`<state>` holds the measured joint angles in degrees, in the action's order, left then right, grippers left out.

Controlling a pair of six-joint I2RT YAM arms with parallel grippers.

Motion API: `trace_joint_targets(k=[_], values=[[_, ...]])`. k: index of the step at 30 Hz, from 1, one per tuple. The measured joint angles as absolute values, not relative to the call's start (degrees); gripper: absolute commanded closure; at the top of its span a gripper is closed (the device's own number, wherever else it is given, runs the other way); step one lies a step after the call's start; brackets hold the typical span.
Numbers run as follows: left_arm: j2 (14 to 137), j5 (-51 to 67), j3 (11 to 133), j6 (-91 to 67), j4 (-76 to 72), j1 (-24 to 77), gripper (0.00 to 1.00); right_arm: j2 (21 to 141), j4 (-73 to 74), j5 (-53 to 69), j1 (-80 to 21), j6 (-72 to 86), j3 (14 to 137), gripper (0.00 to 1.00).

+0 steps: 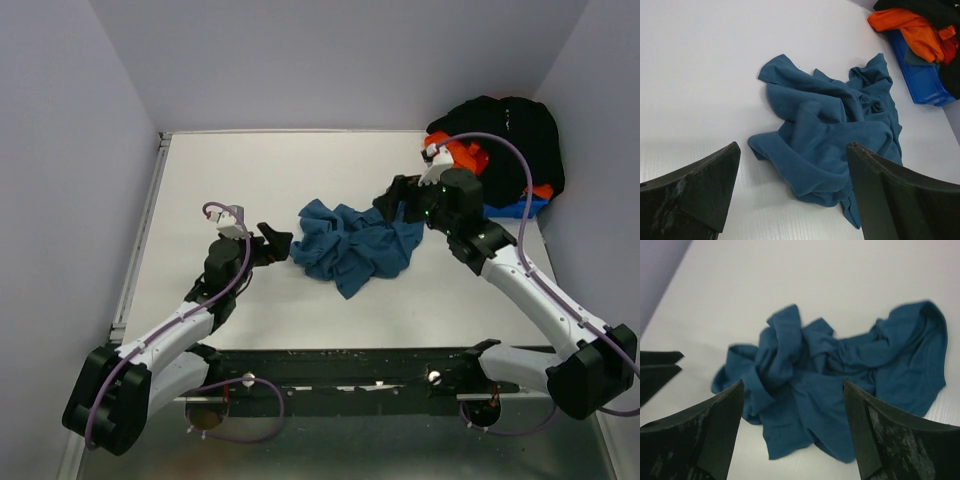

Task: Fold and stack the t-shirts
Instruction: Move the tshirt to the center of the board

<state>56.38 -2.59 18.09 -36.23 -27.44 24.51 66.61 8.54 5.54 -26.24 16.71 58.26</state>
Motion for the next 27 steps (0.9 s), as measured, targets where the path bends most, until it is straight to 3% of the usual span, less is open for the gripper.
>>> trace_joint_targets(k=[7,16,27], values=[[58.02,-2.22,18.83,-35.92,-27.62,24.51,0.01,68.10,7.97,3.25,-26.24,19.81,48.34,0.25],[73.45,6.59,26.92,-35.81,-27.99,24.91,0.03,76.66,7.33,3.29,-27.29,21.47,48.05,0.31],[76.09,11.57,27.64,-36.03,-27.81,25.26,0.15,84.97,7.49,3.27,-31.03,23.03,47.51,0.56]])
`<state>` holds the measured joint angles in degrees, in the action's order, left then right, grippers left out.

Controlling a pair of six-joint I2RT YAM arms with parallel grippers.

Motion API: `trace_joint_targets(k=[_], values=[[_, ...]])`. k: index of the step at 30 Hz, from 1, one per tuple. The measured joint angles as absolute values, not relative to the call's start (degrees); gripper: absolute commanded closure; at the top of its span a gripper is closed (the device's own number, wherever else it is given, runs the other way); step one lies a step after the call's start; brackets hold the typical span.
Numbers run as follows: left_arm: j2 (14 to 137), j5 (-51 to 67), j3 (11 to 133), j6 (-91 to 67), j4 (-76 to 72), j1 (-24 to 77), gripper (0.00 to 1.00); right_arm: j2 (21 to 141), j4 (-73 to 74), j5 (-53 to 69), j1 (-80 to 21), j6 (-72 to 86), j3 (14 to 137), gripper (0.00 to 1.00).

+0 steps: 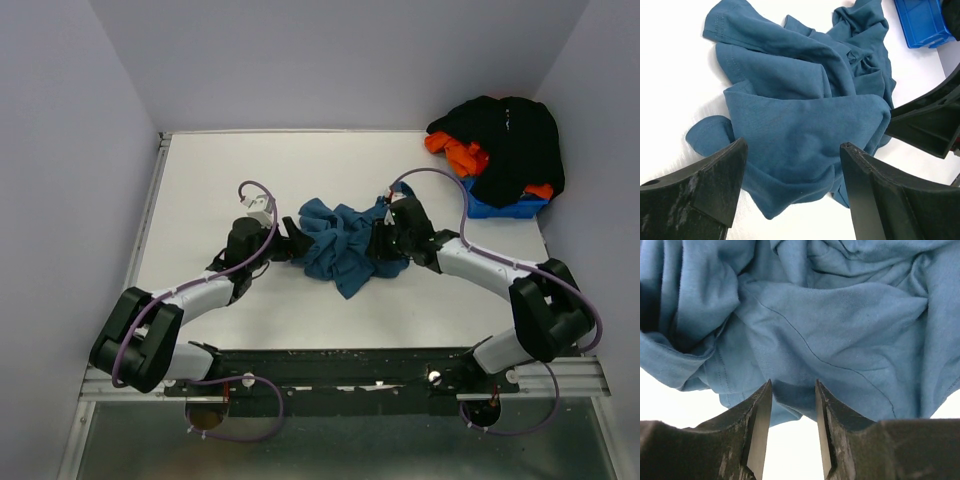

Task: Fold and stack the t-shirts
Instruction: Move the tshirt to the center of the board, then flatten out the tshirt

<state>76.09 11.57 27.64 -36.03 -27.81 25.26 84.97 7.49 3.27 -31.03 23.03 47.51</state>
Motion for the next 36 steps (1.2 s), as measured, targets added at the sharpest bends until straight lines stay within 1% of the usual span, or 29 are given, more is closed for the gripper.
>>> trace_joint_targets(k=[1,5,7,12,16,17,18,20,22,25,27,28,30,32,33,34,36], values=[[76.09,11.64,27.64,-36.03,-27.79,25.26,0.16,85.38,7.64,3.27,-31.07,23.07,47.51,0.59],[76.05,11.62,27.64,-35.99,-27.49,25.26,0.33,85.71,7.94,3.22,-31.07,23.09,47.51,0.92],[75.88,11.57,27.64,-35.92,-27.07,25.26,0.39,85.71,8.05,2.76,-31.07,23.42,47.51,0.99],[74.85,10.90,27.64,-35.53,-26.24,25.26,0.48,82.91,9.19,-0.03,-31.07,23.64,47.51,0.99],[74.08,9.67,27.64,-35.24,-25.19,25.26,0.48,77.36,9.58,-3.55,-31.07,23.64,47.48,0.99],[73.95,9.32,27.64,-35.20,-24.93,25.26,0.43,76.09,9.58,-4.47,-31.07,23.64,47.48,0.99],[73.89,8.56,27.64,-35.16,-24.40,25.26,0.32,74.91,9.56,-5.45,-31.07,23.64,47.42,0.99],[73.82,6.72,27.66,-34.87,-22.74,25.26,0.19,72.55,9.58,-7.44,-31.07,23.64,46.89,0.99],[73.80,4.19,28.12,-35.05,-20.16,25.26,0.15,70.72,9.82,-9.32,-31.07,23.68,46.28,0.99],[73.80,0.82,28.84,-34.98,-17.12,25.26,0.15,68.86,9.98,-11.92,-31.07,24.05,45.28,0.99],[73.91,-0.27,29.15,-35.00,-15.79,25.26,0.21,68.12,10.04,-13.80,-31.07,24.45,44.58,0.99],[74.06,-0.54,29.32,-35.00,-15.35,25.26,0.27,67.92,10.04,-14.46,-31.07,24.64,44.25,0.99],[75.22,-0.64,29.91,-35.16,-14.85,25.26,0.42,67.57,10.02,-15.73,-31.07,24.99,43.46,0.99],[77.17,-0.47,30.63,-35.29,-14.85,25.26,0.68,67.40,9.98,-16.38,-31.07,25.10,42.54,0.99],[78.06,-0.14,30.96,-35.38,-14.85,25.26,0.86,67.37,9.98,-16.64,-31.07,25.15,42.17,0.99],[79.35,0.38,31.42,-35.57,-14.85,25.26,1.00,67.37,9.98,-16.93,-31.07,25.19,41.91,0.99],[80.77,1.04,32.08,-35.33,-14.44,25.26,1.00,67.37,9.98,-17.63,-31.07,25.43,41.82,0.99]])
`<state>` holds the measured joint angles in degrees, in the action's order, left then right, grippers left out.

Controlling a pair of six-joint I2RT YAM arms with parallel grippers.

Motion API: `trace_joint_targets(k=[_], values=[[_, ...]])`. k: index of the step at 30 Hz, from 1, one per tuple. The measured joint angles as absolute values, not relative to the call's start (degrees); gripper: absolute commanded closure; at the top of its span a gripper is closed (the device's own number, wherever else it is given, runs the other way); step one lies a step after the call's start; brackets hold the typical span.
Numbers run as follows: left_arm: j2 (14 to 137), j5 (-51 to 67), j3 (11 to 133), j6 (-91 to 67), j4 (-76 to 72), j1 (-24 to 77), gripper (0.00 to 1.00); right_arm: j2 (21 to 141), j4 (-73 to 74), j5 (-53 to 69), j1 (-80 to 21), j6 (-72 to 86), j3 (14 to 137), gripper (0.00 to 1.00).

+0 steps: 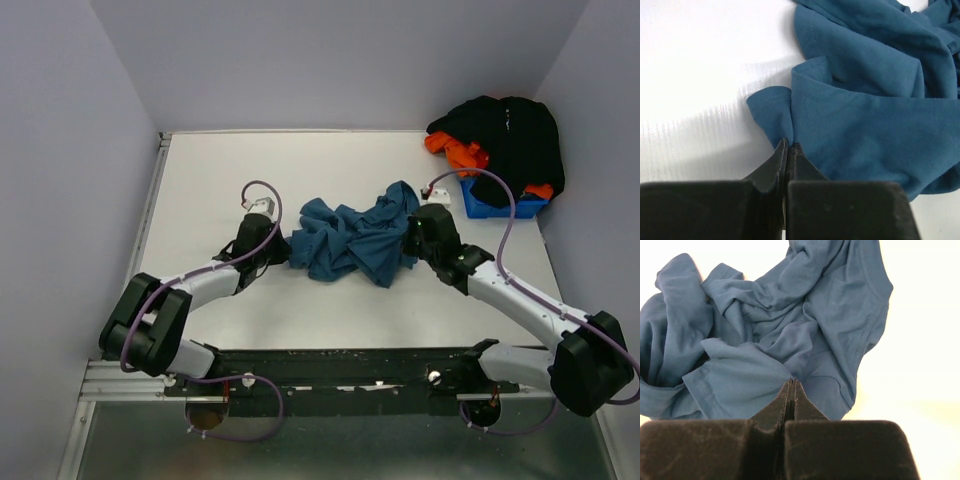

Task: Fold and stack the t-shirts
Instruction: Flatten out the tshirt

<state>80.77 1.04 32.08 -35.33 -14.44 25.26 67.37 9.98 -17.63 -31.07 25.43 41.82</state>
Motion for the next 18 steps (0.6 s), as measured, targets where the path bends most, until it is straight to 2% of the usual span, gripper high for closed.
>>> trace_joint_targets(k=[7,13,18], values=[[76.75,-1.19,32.45,-34.98,-12.23,24.23,1.00,63.83,12.21,-20.36,-28.60,27.07,42.04,0.99],[64.95,-7.62,30.13,-37.21,-10.46,18.61,1.00,58.83,16.60,-20.84,-20.67,29.91,45.34,0.99],[53.08,-15.49,24.38,-39.59,-9.74,17.47,1.00,55.92,18.50,-20.88,-18.15,30.68,47.59,0.99]])
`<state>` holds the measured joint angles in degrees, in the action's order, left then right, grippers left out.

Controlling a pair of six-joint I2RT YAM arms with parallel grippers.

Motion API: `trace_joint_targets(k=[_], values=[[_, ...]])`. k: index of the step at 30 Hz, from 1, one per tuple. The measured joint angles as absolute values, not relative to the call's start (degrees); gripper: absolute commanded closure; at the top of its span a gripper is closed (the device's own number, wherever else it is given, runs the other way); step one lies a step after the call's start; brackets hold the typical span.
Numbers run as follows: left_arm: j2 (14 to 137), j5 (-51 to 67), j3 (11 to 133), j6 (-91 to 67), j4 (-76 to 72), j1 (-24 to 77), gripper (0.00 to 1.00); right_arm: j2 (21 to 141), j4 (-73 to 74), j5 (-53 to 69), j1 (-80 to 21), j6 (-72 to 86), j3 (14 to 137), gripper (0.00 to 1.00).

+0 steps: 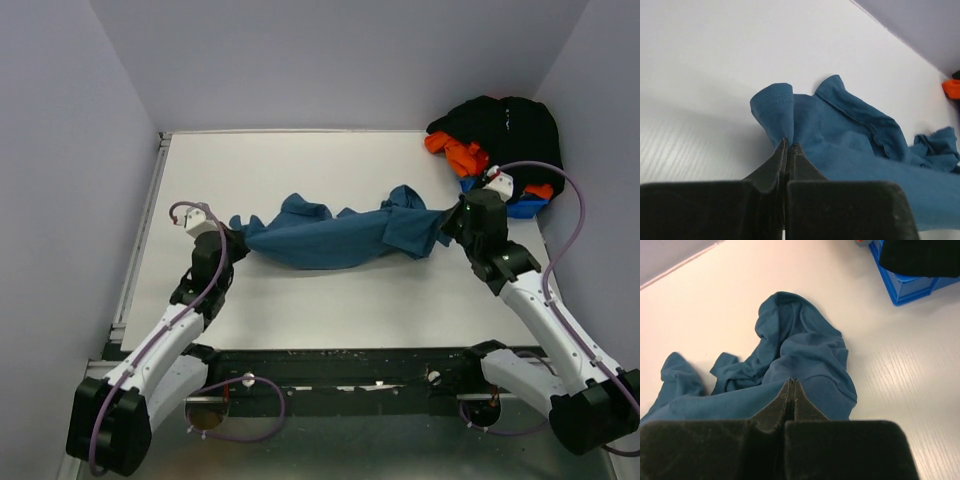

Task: Fold and stack the t-shirts
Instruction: Flatten out the tshirt

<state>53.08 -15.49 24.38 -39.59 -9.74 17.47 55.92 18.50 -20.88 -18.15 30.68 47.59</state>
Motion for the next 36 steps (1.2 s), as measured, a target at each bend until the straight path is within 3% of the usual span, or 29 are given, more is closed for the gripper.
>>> trace_joint_targets(k=[6,10,17,20,31,36], values=[[44.25,-23.05,21.52,-42.54,-7.70,17.43,1.00,56.03,22.00,-19.16,-17.12,30.83,51.46,0.99],[46.09,-24.62,25.15,-44.25,-7.49,17.41,1.00,59.13,25.41,-16.58,-16.95,29.41,62.28,0.99],[61.43,-25.34,53.49,-44.71,-4.14,16.14,1.00,70.61,32.80,-13.52,-16.73,25.76,98.24,0.99],[62.08,-25.34,62.76,-43.44,-3.44,15.81,1.00,69.71,33.82,-11.33,-16.73,24.58,106.48,0.99],[43.33,-26.09,65.56,-38.15,1.91,15.81,1.00,51.11,36.64,1.98,-16.64,23.51,100.44,0.99],[47.16,-27.16,68.51,-36.51,2.59,15.79,1.00,53.63,36.53,3.16,-16.64,23.53,100.36,0.99]])
